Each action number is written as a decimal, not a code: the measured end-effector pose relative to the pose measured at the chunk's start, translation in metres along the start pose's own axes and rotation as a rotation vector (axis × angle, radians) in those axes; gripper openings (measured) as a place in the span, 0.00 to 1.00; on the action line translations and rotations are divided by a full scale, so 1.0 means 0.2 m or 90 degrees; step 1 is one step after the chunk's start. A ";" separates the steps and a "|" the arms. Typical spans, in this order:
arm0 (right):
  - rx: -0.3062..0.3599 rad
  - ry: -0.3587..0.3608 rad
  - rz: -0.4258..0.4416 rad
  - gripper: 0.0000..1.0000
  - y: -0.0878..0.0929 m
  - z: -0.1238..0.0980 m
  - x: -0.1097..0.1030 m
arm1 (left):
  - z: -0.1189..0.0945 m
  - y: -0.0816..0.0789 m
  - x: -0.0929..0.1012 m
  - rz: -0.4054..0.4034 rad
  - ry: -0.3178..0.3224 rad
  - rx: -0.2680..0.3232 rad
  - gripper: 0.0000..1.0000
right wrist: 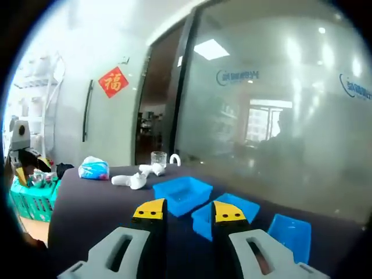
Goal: Sort the screws, nuts, and washers into the corresponding bins
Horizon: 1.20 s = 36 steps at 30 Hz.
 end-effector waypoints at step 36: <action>-0.304 -0.303 -0.156 0.25 0.31 -0.46 -0.28 | 0.02 0.10 0.13 0.013 0.085 -0.058 0.45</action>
Point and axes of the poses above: the point that each gripper's makers call its tool centre point, and the gripper's own axes: z roughly forward along the fingers, x roughly to its right, y roughly out of its underside, the point moved 6 cm from there along -z, roughly backward along the fingers, and after that the axes turned 4 degrees about -z, right-handed, at the moved point
